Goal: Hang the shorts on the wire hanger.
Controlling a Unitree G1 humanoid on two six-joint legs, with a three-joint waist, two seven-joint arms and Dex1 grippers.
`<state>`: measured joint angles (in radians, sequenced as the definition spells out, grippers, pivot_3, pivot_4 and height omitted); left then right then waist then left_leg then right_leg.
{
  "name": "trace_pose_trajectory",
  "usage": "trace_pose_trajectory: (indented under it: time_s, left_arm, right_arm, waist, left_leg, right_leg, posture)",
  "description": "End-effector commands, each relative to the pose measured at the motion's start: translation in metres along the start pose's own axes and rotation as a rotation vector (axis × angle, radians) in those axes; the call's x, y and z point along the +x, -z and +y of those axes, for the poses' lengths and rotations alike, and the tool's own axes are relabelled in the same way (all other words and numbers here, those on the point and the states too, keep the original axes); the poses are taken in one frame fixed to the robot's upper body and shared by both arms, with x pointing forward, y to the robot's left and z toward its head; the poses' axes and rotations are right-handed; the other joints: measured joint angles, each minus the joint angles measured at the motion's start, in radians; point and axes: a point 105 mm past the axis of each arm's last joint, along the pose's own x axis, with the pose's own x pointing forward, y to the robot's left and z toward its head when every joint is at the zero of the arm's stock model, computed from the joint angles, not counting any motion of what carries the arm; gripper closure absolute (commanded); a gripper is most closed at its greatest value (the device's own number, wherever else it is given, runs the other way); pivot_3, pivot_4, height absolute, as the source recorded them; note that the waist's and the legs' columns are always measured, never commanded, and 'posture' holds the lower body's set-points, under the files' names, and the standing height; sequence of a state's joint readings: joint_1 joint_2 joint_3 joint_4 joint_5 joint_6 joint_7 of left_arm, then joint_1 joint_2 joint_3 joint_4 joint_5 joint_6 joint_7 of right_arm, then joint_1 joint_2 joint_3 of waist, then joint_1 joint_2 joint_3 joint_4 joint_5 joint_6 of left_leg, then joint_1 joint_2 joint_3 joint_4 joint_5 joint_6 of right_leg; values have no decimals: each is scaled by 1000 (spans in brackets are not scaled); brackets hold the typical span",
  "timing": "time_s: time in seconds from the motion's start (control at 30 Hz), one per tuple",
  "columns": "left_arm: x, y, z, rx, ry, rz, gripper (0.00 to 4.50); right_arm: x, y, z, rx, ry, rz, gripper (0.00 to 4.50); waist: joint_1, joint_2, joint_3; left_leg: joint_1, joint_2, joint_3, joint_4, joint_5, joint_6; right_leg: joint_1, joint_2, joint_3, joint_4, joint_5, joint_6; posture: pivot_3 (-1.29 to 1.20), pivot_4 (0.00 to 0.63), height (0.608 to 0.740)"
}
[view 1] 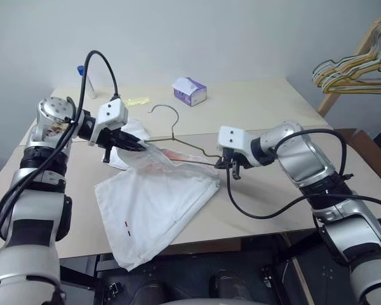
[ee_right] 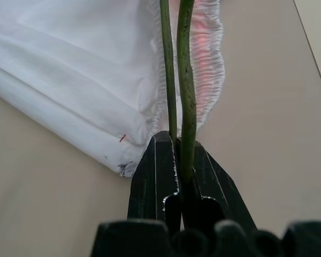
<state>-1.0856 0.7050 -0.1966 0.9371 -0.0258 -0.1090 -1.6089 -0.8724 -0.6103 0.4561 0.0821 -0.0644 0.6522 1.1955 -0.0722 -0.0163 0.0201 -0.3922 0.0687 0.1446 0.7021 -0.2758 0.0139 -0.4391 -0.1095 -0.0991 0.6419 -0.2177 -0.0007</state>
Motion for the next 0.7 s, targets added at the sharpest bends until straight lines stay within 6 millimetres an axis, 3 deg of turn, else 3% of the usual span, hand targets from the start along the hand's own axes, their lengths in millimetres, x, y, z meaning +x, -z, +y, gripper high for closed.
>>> trace_pose_trajectory:
  time_s: [0.03, 0.3, 0.5, 0.67, 0.7]
  left_arm:
    - [-6, -7, 8, 23, -46, 1, 4492]
    - [-12, -4, 8, 100, -68, 39, 4492]
    - [-23, -2, 15, 115, -140, 66, 4500]
    - [-31, -6, 24, 115, -216, 59, 4500]
    - [-32, -7, 25, 116, -224, 51, 4500]
  right_arm:
    - [-11, -23, -4, -83, 34, -72, 4500]
    - [-11, -20, -11, -163, 98, -129, 4500]
    - [-25, -9, -32, -114, 241, -125, 2657]
    - [-64, -9, -53, 22, 417, -198, 818]
    - [-71, -8, -52, 63, 419, -212, 818]
  waist:
    - [0, 0, 0]
    - [0, 0, 0]
    - [-2, 0, 0]
    - [-1, 0, 0]
    - [1, 0, 0]
  left_leg:
    - [0, 0, 0, 0, 0, 0]
    - [0, 0, 0, 0, 0, 0]
    - [0, 0, 0, 0, 0, 0]
    - [0, 0, 0, 0, 0, 0]
    - [0, 0, 0, 0, 0, 0]
  right_leg:
    - [0, 0, 0, 0, 0, 0]
    - [0, 0, 0, 0, 0, 0]
    - [0, 0, 0, 0, 0, 0]
    - [0, 0, 0, 0, 0, 0]
    - [0, 0, 0, 0, 0, 0]
  posture:
    - [-57, 0, 740]
    - [-57, 0, 740]
    - [-76, 0, 740]
    - [-89, 0, 740]
    - [-88, 0, 740]
